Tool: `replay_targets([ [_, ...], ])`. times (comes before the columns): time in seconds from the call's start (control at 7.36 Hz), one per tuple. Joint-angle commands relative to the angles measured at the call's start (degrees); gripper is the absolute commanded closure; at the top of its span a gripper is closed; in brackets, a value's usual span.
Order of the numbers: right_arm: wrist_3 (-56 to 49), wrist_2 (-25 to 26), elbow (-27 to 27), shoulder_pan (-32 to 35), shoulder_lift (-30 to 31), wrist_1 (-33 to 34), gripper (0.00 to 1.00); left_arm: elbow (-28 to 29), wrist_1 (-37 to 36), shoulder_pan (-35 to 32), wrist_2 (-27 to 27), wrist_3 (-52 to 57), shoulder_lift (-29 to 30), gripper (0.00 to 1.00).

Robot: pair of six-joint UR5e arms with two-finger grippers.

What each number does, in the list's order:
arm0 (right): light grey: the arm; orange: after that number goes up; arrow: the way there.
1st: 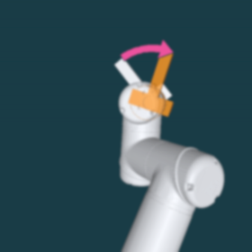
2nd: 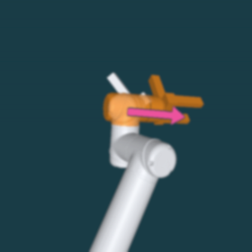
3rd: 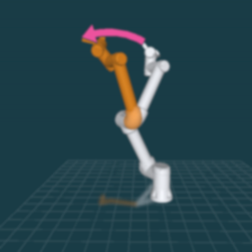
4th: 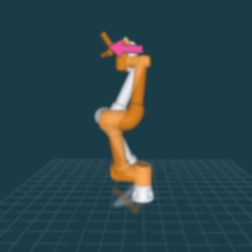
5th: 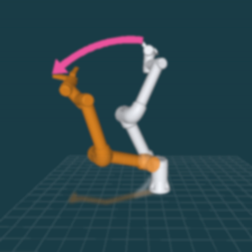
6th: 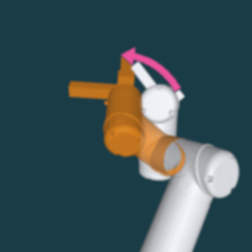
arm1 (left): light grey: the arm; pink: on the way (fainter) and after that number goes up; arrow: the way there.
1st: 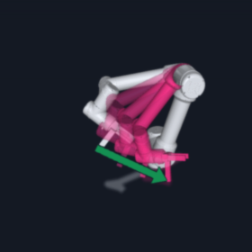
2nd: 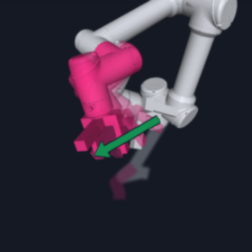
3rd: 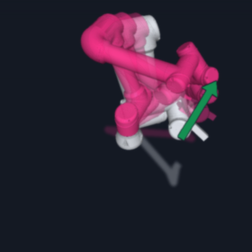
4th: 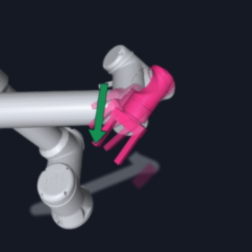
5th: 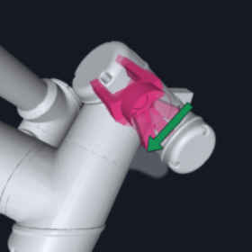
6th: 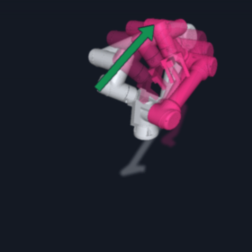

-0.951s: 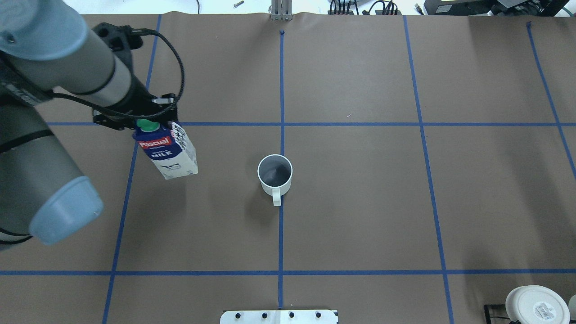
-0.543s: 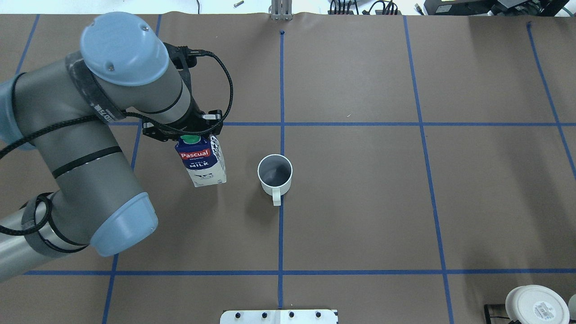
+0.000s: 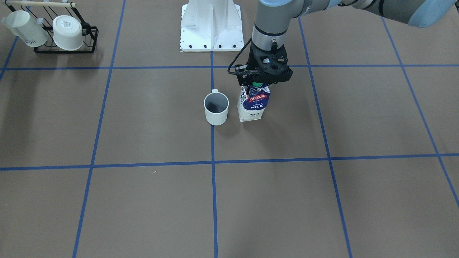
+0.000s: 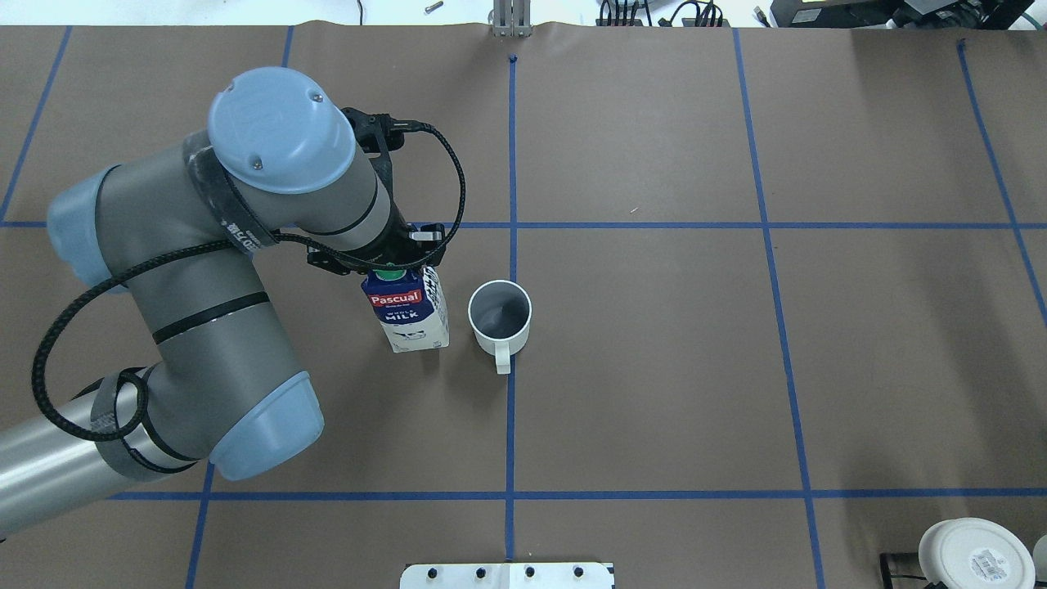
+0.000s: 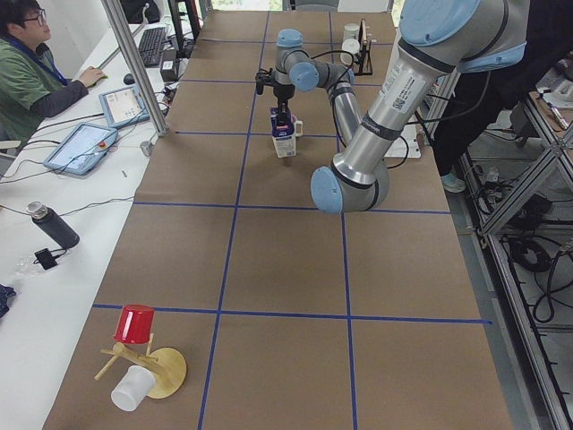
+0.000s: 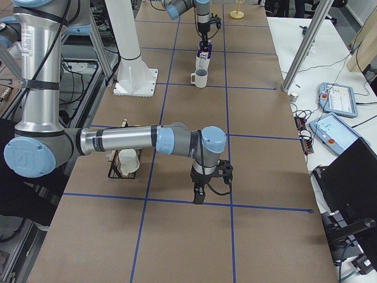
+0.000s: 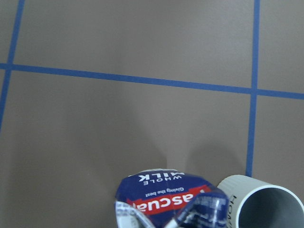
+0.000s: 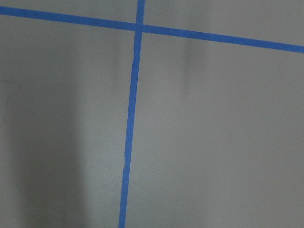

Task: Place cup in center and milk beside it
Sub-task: 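Lower the milk carton beside the mug with the left gripper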

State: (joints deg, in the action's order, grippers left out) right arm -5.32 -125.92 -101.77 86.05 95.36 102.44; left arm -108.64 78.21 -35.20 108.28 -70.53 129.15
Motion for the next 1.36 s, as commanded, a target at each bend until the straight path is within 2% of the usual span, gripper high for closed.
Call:
replay_targets([
  [0.0,-0.04,-0.03,-0.01,0.00,0.00,0.04,0.00,2.02,3.61,0.31,0.00,0.04,-0.12,1.00],
  [0.14,-0.04,-0.03,-0.01,0.00,0.00,-0.05,0.00,2.02,3.79,0.31,0.00,0.04,-0.12,0.86],
  [0.27,-0.04,-0.03,-0.01,0.00,0.00,0.04,0.00,1.94,3.79,0.31,0.00,0.13,-0.21,0.27],
  [0.41,0.05,-0.03,-0.01,0.00,0.00,0.04,0.00,1.94,3.70,0.31,-0.09,0.22,-0.38,0.02],
  [0.68,-0.04,-0.12,-0.01,0.00,0.00,-0.05,0.00,0.54,3.62,0.22,-0.09,0.05,-0.21,0.02],
  [0.95,-0.04,-0.12,-0.01,0.00,0.00,-0.05,0.00,-3.67,2.39,-0.65,0.35,0.22,-0.30,0.01],
  [1.22,-0.04,-0.12,0.08,0.00,0.09,0.12,0.00,-3.95,1.42,-4.41,2.00,4.14,-1.95,0.01],
])
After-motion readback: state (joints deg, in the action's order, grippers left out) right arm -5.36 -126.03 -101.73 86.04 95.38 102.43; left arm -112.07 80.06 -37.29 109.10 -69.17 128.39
